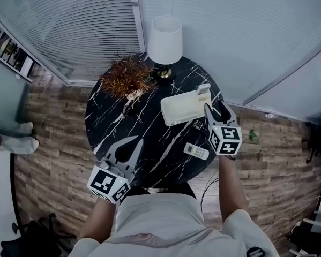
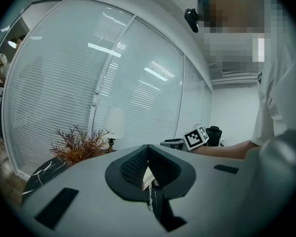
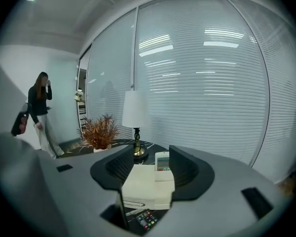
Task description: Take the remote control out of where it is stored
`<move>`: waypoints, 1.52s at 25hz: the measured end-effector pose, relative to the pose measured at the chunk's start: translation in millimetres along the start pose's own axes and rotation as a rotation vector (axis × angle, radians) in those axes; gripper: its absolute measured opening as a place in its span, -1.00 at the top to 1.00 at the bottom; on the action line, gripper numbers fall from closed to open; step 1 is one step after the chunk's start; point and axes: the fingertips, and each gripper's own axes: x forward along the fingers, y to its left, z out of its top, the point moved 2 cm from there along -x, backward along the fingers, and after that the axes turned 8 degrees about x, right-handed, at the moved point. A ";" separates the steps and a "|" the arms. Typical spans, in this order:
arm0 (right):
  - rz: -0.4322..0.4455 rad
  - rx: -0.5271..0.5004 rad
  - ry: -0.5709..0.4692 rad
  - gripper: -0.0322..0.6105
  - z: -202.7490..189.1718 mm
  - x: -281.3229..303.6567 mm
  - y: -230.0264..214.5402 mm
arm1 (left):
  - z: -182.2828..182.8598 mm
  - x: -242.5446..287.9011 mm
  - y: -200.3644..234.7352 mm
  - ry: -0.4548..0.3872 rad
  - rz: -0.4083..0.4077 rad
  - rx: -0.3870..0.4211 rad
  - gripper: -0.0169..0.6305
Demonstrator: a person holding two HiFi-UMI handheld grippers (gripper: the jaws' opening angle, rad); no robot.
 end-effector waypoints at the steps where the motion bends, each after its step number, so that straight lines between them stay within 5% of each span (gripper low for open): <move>1: -0.004 0.003 0.013 0.24 -4.4 12.6 -4.8 | -2.2 -1.1 0.8 0.006 0.015 -0.003 0.92; 12: -0.060 0.033 0.109 0.11 -57.6 110.1 -40.0 | -30.4 -18.0 10.5 0.067 0.149 -0.057 0.92; 24: -0.079 0.050 0.112 0.09 -71.3 140.3 -54.5 | -40.6 -21.0 15.0 0.090 0.179 -0.067 0.92; 31: -0.082 0.053 0.075 0.10 -62.6 136.0 -55.0 | -39.2 -20.7 17.0 0.091 0.169 -0.064 0.92; 38: -0.059 0.026 -0.053 0.10 -7.8 107.5 -44.3 | -33.3 -16.6 13.5 0.062 0.135 -0.057 0.92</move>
